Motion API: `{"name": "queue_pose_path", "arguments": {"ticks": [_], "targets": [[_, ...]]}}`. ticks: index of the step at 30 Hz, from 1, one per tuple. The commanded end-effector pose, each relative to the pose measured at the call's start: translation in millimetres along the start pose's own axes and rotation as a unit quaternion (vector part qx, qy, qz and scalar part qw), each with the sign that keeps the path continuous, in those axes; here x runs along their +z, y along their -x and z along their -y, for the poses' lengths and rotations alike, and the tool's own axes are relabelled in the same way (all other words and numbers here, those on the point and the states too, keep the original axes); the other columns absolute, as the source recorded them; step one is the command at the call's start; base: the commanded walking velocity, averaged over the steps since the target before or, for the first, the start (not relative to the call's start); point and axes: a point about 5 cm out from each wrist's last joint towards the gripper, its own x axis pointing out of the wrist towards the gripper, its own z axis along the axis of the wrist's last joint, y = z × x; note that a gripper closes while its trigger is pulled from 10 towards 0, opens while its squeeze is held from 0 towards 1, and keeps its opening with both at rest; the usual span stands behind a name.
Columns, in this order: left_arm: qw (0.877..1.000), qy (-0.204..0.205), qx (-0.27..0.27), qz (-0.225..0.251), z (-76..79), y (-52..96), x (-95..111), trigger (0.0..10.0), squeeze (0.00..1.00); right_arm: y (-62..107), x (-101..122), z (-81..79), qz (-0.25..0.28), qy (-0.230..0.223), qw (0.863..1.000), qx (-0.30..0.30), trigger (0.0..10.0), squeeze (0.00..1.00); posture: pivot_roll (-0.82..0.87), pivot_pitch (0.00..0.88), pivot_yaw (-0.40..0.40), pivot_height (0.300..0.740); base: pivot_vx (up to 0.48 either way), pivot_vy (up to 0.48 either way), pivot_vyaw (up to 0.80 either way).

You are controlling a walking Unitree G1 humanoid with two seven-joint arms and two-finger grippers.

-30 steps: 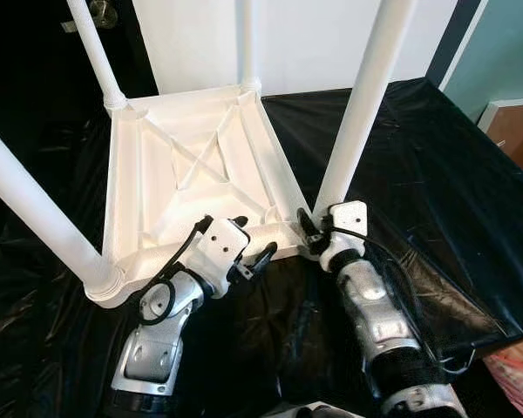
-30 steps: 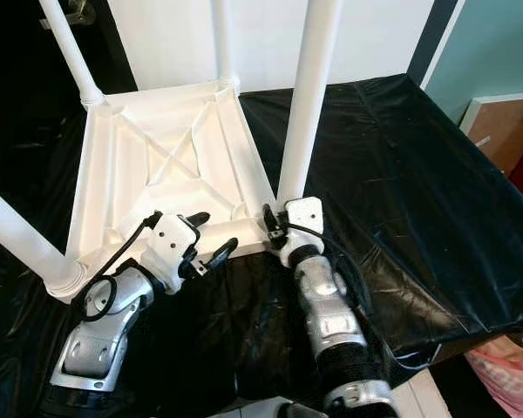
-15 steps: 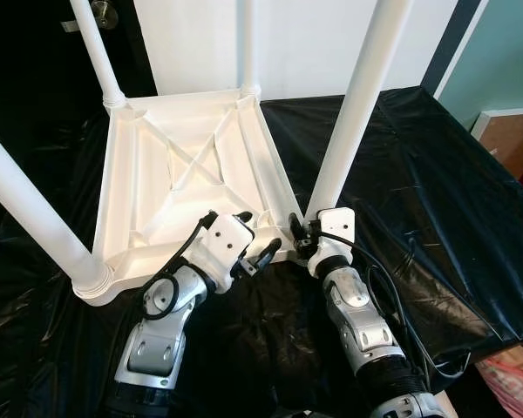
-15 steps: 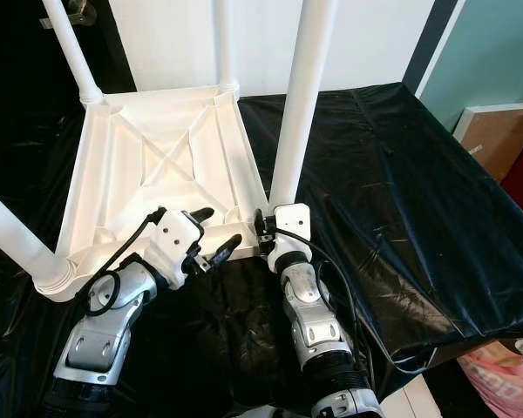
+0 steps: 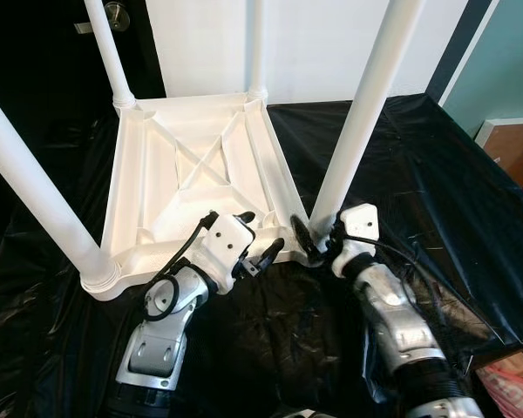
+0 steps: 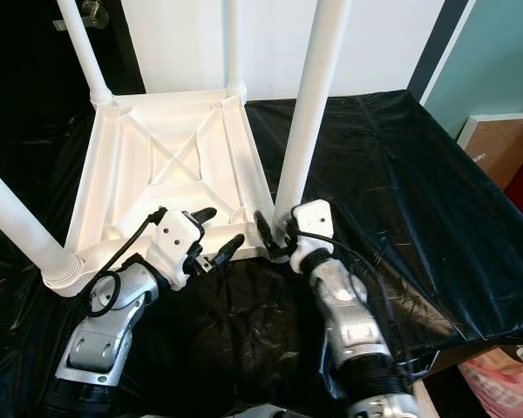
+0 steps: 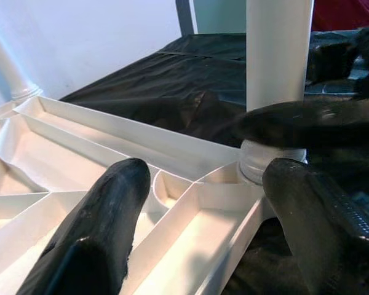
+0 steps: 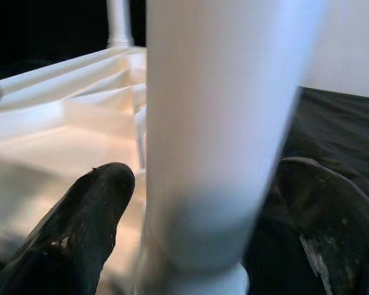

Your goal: Building children table

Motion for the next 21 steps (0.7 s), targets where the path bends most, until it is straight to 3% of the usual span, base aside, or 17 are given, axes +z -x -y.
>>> {"name": "queue_pose_path", "arguments": {"ticks": [1,4,14,16,18,19,21], "targets": [[1.000,0.001,0.015,0.002,-1.1,-1.0,-0.3,10.0,0.00,4.6,-7.5,7.8,-0.028,-0.003,0.998,0.049,10.0,0.00,0.03,0.011,-0.068,0.740,0.000,0.000,0.00],[1.000,0.001,0.008,0.006,0.3,-2.6,1.9,10.0,0.00,2.6,-8.0,16.8,-0.045,0.011,0.996,0.077,10.0,0.00,0.03,0.006,-0.067,0.740,0.000,0.000,0.00],[1.000,0.001,0.005,0.008,1.3,-2.9,2.6,10.0,0.00,1.0,-7.5,20.0,-0.049,0.016,0.995,0.085,10.0,0.00,0.03,0.006,-0.067,0.740,0.000,0.000,0.00],[1.000,-0.001,-0.009,0.009,2.4,-7.6,2.5,10.0,0.00,-27.0,-8.8,22.8,-0.071,0.034,0.990,0.115,10.0,0.00,0.04,0.000,-0.059,0.740,0.000,0.000,0.00],[1.000,-0.001,-0.009,0.009,2.4,-7.6,2.5,10.0,0.00,-27.0,-8.8,22.8,-0.071,0.034,0.990,0.115,10.0,0.00,0.04,0.000,-0.059,0.740,0.000,0.000,0.00],[1.000,0.000,-0.017,0.007,3.5,-8.6,0.9,10.0,0.00,-35.1,-9.7,22.0,-0.079,0.035,0.989,0.122,5.4,0.00,0.05,0.000,-0.058,0.740,0.000,0.000,0.00],[1.000,0.000,-0.017,0.007,3.5,-8.6,0.9,10.0,0.00,-35.1,-9.7,22.0,-0.079,0.035,0.989,0.122,5.4,0.00,0.05,0.000,-0.058,0.740,0.000,0.000,0.00]]}}
